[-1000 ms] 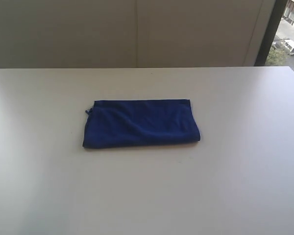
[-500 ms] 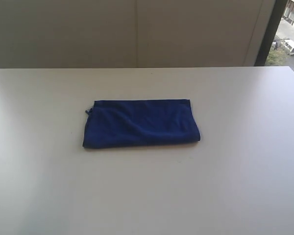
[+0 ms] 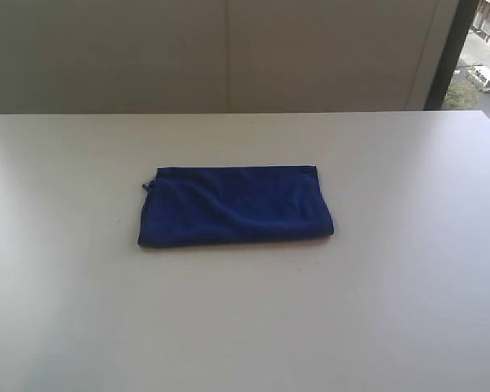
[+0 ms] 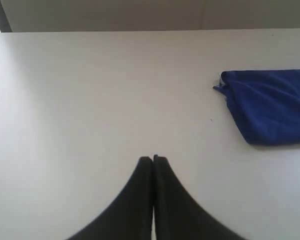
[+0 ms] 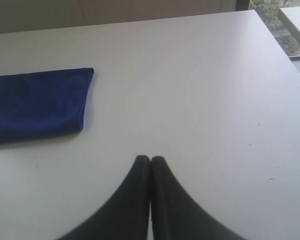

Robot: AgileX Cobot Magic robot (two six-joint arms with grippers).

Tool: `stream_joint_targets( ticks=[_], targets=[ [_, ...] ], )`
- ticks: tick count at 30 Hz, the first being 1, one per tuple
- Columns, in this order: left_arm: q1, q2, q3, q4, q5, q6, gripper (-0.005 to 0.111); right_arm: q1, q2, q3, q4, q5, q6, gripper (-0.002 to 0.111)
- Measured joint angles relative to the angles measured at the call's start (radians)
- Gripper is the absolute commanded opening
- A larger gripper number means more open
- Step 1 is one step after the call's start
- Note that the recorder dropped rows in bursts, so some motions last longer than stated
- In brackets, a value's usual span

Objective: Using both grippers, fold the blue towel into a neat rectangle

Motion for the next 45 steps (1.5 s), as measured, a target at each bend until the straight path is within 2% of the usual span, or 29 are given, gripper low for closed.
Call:
stream_joint_targets(
  ticks=[8,14,23,26,29,32,38,45],
  targets=[
    [0.0,-0.132,0.169,0.0,-0.027,0.0,0.0,0.0,0.0,0.0,0.0,0.0,0.0,0.0],
    [0.0,-0.209,0.175,0.0,0.041,0.005,0.0,0.0,0.0,0.0,0.0,0.0,0.0,0.0],
    [0.0,-0.39,0.177,0.0,0.29,0.039,0.0,0.0,0.0,0.0,0.0,0.0,0.0,0.0],
    [0.0,-0.473,0.176,0.0,0.307,0.039,0.0,0.0,0.0,0.0,0.0,0.0,0.0,0.0],
    [0.002,-0.484,0.176,0.036,0.309,0.034,0.0,0.0,-0.002,0.0,0.0,0.0,0.0,0.0],
    [0.039,-0.484,0.176,0.123,0.309,-0.039,0.0,0.0,-0.002,0.0,0.0,0.0,0.0,0.0],
    [0.124,-0.484,0.176,0.122,0.313,-0.061,0.0,0.0,-0.002,0.0,0.0,0.0,0.0,0.0],
    [0.134,-0.484,0.176,0.165,0.315,-0.131,0.0,0.0,-0.002,0.002,0.0,0.0,0.0,0.0]
  ],
)
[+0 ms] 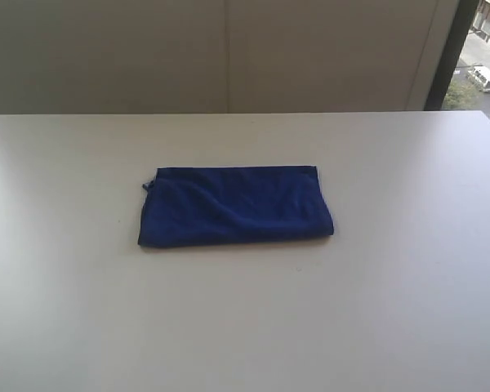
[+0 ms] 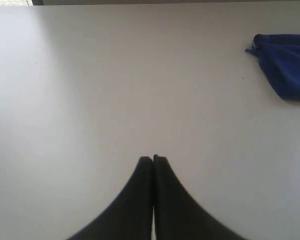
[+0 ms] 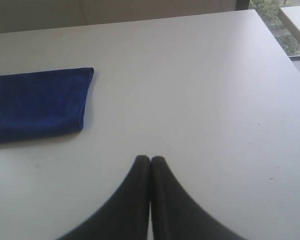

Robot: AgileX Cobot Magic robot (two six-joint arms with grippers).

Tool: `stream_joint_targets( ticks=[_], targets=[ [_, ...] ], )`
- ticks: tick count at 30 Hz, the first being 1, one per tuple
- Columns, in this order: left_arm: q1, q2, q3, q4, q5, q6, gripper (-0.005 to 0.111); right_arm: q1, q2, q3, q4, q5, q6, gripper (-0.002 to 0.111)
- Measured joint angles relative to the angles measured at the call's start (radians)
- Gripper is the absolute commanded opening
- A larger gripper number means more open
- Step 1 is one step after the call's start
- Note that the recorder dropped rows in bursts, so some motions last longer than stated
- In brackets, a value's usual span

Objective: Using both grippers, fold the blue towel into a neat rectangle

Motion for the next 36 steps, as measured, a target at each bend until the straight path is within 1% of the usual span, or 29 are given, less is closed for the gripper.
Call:
stream_joint_targets(
  ticks=[3,11,13,15,19,36],
  targets=[
    [0.0,0.0,0.0,0.056,0.0,-0.069,0.0,0.0,0.0,0.0,0.0,0.0,0.0,0.0],
    [0.0,0.0,0.0,0.071,0.0,-0.1,0.0,0.0,0.0,0.0,0.0,0.0,0.0,0.0],
    [-0.011,0.0,0.0,0.082,0.0,-0.112,0.0,0.0,0.0,0.0,0.0,0.0,0.0,0.0],
    [-0.037,0.0,0.0,0.111,0.0,-0.132,0.0,0.0,0.0,0.0,0.0,0.0,0.0,0.0],
    [-0.054,0.0,0.0,0.127,0.0,-0.139,0.0,0.0,0.0,0.0,0.0,0.0,0.0,0.0],
    [-0.054,0.0,0.0,0.129,0.012,-0.139,0.0,0.0,0.0,0.0,0.0,0.0,0.0,0.0]
  ],
)
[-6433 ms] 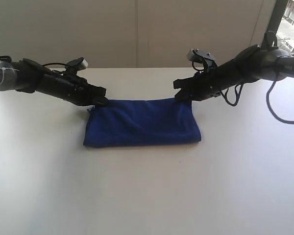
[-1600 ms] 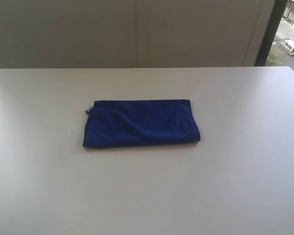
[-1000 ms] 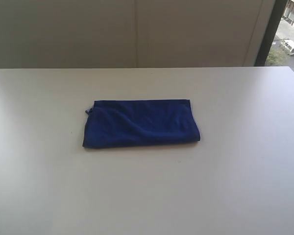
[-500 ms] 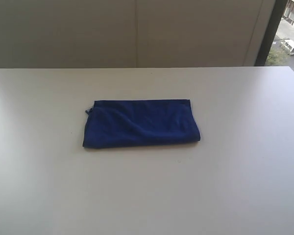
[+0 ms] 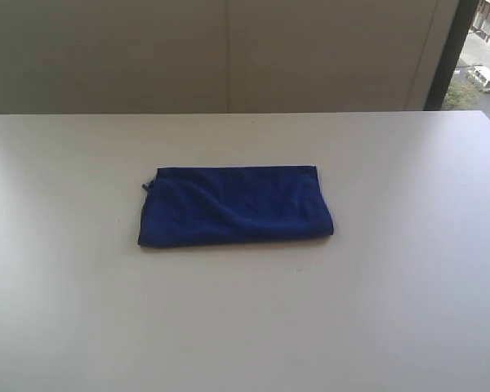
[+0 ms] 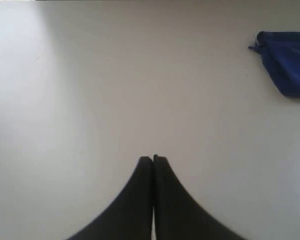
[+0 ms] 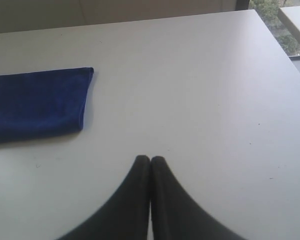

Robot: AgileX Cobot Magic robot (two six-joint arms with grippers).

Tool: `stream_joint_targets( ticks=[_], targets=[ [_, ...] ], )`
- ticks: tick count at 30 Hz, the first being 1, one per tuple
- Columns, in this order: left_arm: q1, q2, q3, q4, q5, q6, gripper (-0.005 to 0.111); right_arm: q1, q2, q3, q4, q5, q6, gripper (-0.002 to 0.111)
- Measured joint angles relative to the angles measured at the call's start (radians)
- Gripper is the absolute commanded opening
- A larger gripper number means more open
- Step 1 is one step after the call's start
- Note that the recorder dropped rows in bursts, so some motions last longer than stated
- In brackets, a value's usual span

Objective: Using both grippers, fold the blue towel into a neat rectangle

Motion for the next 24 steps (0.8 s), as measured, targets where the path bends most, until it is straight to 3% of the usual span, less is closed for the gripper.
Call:
stream_joint_targets(
  ticks=[12,24],
  targets=[
    [0.0,0.0,0.0,0.0,0.015,0.111,0.0,0.0,0.0,0.0,0.0,0.0,0.0,0.0],
    [0.0,0.0,0.0,0.0,0.015,0.115,0.0,0.0,0.0,0.0,0.0,0.0,0.0,0.0]
  ],
)
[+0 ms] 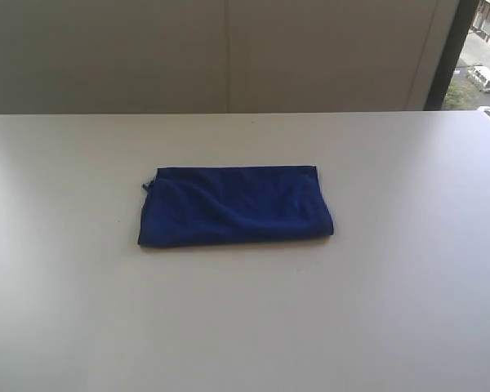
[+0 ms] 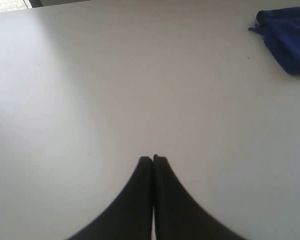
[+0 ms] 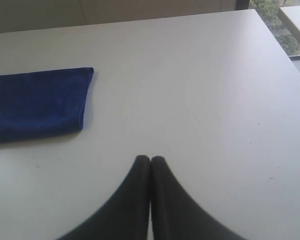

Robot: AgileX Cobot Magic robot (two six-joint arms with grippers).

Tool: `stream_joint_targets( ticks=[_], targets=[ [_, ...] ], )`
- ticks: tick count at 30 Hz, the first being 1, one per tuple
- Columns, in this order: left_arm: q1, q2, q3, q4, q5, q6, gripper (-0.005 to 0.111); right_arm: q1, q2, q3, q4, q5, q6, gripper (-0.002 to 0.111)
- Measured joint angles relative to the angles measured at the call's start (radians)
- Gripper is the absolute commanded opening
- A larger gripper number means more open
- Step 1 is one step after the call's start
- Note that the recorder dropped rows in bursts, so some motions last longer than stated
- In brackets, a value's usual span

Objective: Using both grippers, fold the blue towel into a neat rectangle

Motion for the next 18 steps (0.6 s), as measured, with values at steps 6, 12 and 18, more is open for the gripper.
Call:
stream_joint_targets(
  ticks=[6,12,18],
  targets=[
    [0.0,0.0,0.0,0.0,0.0,0.002,0.0,0.0,0.0,0.0,0.0,0.0,0.0,0.0],
    [0.0,0.0,0.0,0.002,0.0,0.002,0.0,-0.029,-0.136,0.009,0.002,0.002,0.0,0.0],
    [0.0,0.0,0.0,0.002,0.002,0.004,0.0,-0.054,-0.391,0.036,0.002,-0.052,0.0,0.0]
  ],
)
